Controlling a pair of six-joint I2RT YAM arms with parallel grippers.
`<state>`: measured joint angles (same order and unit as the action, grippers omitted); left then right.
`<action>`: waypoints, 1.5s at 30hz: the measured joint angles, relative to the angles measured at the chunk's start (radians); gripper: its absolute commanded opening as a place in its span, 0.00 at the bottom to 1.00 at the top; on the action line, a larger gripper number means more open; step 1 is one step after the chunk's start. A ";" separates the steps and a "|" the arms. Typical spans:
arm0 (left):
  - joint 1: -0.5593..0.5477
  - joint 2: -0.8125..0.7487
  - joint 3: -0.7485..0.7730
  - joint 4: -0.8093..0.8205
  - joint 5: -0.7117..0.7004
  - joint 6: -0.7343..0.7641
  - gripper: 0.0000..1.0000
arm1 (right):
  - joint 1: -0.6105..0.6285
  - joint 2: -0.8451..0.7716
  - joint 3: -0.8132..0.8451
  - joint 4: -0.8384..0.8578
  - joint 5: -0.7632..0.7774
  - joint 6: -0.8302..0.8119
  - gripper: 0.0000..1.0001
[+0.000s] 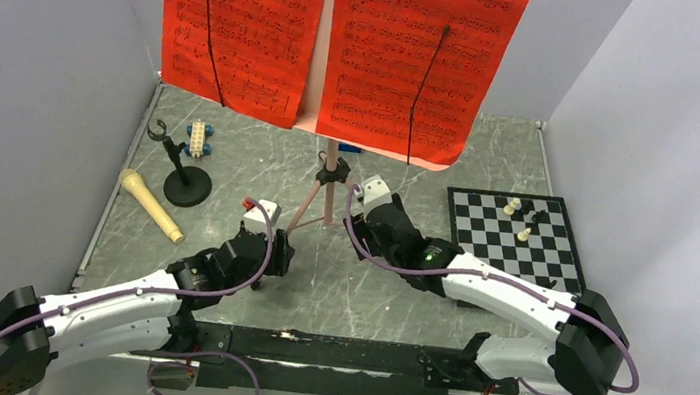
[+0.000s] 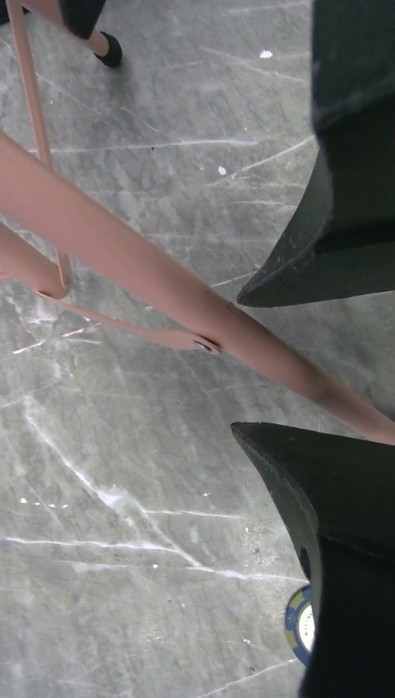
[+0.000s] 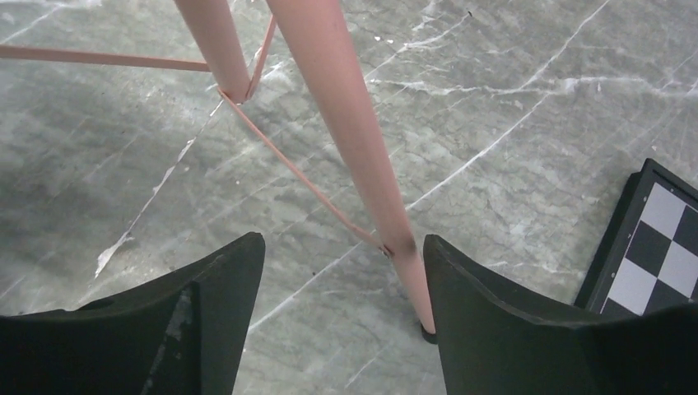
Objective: Pack up the instrument practice props
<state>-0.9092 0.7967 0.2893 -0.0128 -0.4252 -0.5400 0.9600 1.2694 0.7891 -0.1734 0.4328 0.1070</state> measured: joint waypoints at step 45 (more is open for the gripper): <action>0.003 -0.084 0.703 0.059 0.581 0.153 0.99 | -0.127 -0.726 0.326 -0.029 -0.115 0.161 0.86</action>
<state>-0.9066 0.7128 0.9924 0.0460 0.1562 -0.3866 0.8326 0.5438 1.1149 -0.2020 0.3176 0.2676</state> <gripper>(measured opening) 0.993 0.856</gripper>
